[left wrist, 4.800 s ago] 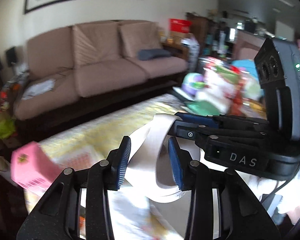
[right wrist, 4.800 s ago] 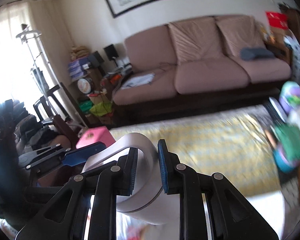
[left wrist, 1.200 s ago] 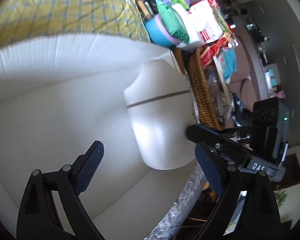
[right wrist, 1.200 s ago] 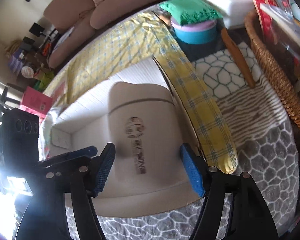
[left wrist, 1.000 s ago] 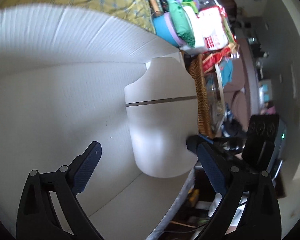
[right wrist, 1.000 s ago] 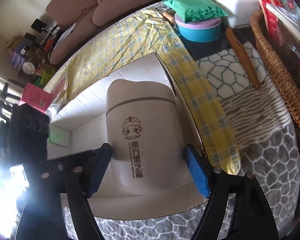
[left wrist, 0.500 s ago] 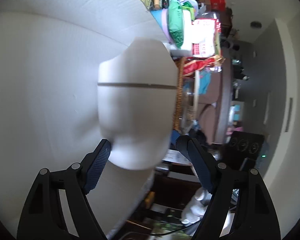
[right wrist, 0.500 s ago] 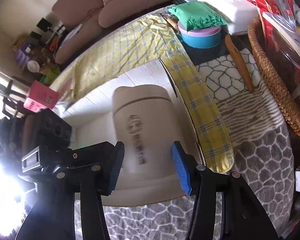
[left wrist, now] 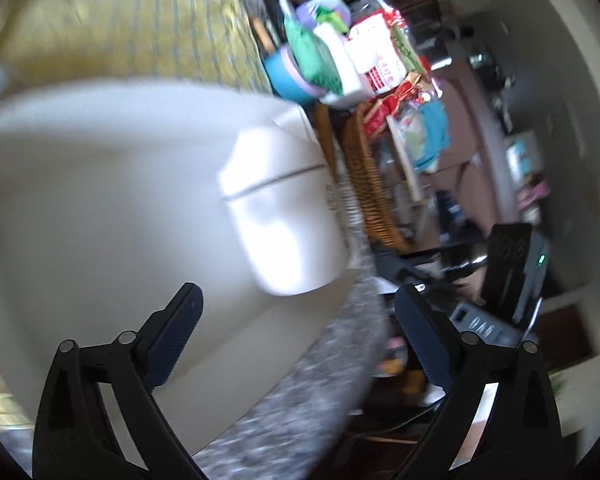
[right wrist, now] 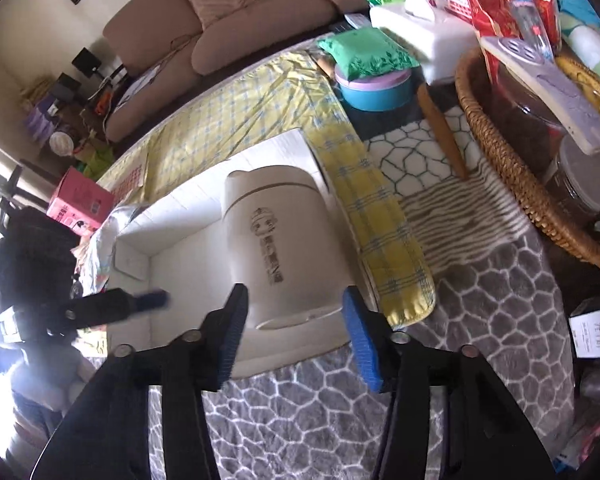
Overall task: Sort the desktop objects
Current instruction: 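Move the right tool back toward the red biscuit tin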
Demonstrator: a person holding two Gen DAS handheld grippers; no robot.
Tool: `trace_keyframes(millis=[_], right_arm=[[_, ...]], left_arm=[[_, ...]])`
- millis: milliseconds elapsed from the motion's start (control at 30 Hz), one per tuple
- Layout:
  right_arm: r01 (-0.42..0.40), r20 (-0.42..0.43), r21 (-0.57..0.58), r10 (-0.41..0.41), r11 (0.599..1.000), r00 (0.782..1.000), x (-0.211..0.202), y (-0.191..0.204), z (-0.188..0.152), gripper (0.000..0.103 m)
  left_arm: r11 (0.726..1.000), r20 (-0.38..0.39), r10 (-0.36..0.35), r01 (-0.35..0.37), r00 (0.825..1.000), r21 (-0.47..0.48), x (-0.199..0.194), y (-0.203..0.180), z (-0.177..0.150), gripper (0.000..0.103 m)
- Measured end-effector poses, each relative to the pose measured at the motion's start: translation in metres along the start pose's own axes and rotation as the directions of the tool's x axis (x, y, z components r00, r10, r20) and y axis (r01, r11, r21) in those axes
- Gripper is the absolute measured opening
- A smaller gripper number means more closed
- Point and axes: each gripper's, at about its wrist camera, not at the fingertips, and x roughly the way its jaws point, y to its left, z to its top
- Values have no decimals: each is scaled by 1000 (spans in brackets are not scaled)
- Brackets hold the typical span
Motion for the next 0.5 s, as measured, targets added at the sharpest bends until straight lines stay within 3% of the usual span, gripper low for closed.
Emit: trace_keyframes(millis=[100, 267, 433, 500], right_arm=[[7, 34, -21, -6, 1000, 999, -10, 14, -11, 59], [-57, 79, -48, 60, 997, 995, -21, 51, -30, 80], [-134, 101, -91, 143, 987, 985, -20, 111, -52, 81], [-149, 101, -128, 162, 981, 982, -15, 138, -59, 81]], left_arm=[[995, 68, 72, -76, 995, 70, -46, 6, -21, 103], [968, 170, 180, -205, 969, 144, -116, 30, -73, 103], [934, 284, 306, -345, 908, 95, -189, 79, -138, 103], [929, 291, 338, -366, 895, 49, -206, 101, -154, 103]])
